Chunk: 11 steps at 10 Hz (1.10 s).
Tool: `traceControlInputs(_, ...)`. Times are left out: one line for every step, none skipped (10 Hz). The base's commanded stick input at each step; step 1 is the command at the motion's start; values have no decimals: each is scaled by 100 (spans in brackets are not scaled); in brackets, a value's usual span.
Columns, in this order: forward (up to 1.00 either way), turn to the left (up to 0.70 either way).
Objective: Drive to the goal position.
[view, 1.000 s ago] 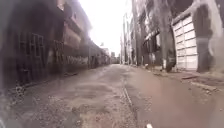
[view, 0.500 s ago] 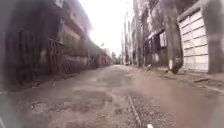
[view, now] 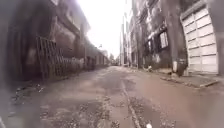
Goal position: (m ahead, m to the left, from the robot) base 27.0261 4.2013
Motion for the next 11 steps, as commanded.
traceControlInputs(100,0)
traceControlInputs(100,0)
traceControlInputs(100,0)
traceControlInputs(100,0)
traceControlInputs(100,0)
traceControlInputs(100,0)
traceControlInputs(100,0)
traceControlInputs(100,0)
traceControlInputs(100,0)
traceControlInputs(100,0)
traceControlInputs(100,0)
